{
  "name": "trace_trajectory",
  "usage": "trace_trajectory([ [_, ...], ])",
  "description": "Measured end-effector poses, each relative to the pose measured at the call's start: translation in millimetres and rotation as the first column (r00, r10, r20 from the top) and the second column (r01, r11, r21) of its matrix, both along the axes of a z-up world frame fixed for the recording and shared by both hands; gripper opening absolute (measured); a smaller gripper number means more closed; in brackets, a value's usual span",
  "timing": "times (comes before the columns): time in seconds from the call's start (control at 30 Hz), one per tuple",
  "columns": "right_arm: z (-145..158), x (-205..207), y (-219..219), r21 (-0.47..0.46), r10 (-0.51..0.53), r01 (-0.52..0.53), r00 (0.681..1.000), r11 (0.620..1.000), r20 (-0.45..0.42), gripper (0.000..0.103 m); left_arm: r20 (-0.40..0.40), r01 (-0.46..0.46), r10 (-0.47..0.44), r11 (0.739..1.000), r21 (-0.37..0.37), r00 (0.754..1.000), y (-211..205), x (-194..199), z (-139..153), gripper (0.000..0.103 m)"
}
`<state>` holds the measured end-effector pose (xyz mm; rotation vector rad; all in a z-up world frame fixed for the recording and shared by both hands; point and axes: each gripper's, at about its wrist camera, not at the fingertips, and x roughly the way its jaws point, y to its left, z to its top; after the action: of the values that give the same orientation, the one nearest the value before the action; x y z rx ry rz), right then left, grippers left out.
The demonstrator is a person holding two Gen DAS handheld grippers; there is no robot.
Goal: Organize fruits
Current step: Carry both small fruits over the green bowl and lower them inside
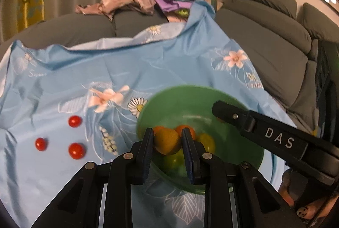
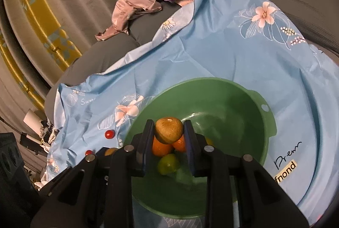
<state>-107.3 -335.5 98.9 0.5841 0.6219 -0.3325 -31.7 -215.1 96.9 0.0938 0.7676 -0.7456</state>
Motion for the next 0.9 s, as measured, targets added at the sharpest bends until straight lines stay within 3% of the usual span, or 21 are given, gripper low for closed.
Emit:
trace_trajectory([
  [0.2,-9,6,-4,0.005,-0.006,0.006,0.999,1.000,-0.041,0.029,-0.062,0.005,-0.005,1.000,-0.004,0.998,-4,6,-12,0.027],
  [0.4,-17,9,-8,-0.006,-0.029,0.028,0.995,1.000,-0.097,0.029,-0.078,0.017,-0.017,1.000,-0.006,0.997,-8,6,-16,0.027],
  [0.9,-22,12,-8,-0.011,-0.030,0.029,0.991,1.000,-0.129,0.029,-0.108,0.042,-0.042,0.999,0.000,0.993,-15,5,-25,0.027],
])
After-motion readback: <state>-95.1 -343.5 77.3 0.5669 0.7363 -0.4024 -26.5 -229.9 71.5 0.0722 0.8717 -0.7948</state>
